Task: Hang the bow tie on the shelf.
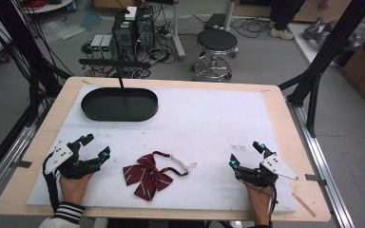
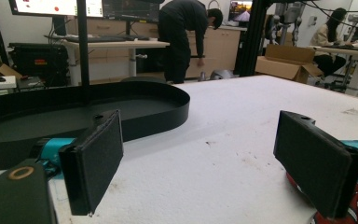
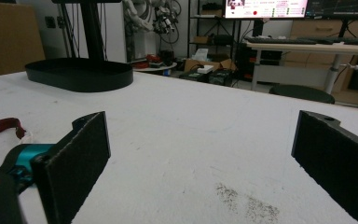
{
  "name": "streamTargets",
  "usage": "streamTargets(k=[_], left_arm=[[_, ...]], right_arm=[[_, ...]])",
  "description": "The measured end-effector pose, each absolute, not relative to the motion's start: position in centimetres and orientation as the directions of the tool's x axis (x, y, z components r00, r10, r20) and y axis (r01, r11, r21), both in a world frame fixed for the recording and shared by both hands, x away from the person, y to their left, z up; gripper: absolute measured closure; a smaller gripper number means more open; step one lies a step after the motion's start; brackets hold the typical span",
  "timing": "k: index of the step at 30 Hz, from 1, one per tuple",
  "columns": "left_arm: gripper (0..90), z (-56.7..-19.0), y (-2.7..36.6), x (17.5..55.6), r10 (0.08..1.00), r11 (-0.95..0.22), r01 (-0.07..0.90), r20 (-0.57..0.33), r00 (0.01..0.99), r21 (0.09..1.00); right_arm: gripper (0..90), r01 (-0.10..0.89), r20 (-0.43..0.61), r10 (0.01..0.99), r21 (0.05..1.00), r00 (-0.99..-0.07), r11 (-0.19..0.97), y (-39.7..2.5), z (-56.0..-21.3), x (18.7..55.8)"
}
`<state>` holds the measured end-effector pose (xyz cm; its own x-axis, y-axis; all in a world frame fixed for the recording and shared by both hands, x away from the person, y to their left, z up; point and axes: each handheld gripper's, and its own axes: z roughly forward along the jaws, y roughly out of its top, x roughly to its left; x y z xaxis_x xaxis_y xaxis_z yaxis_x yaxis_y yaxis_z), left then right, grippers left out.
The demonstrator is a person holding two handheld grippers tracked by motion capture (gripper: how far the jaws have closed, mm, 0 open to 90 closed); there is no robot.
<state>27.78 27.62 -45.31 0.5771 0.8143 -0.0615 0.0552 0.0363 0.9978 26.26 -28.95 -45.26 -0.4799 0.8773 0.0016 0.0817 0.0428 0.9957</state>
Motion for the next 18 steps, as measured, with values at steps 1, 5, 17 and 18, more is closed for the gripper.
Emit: streamTargets(k=[1,5,17,18], left_arm=[[16.1,-45.31,27.6,27.78,0.815,0.036,0.055,-0.061,0.577,0.998],[16.1,-45.3,27.54,27.75,0.814,0.028,0.052,-0.053,0.578,0.998],[16.1,-45.27,27.64,27.82,0.805,0.034,0.055,-0.06,0.59,0.998],[16.1,-45.26,27.64,27.84,0.804,0.032,0.059,-0.061,0.591,0.998]], right_arm=[[3.3,0.082,0.001,0.877,0.996,-0.48,0.044,-28.96,-45.26,26.26],[3.2,0.084,0.009,0.876,0.996,-0.482,0.036,-28.97,-45.26,26.26],[3.3,0.091,0.011,0.877,0.995,-0.481,0.038,-28.92,-45.24,26.26],[3.3,0.09,0.009,0.877,0.995,-0.48,0.04,-28.92,-45.25,26.27]])
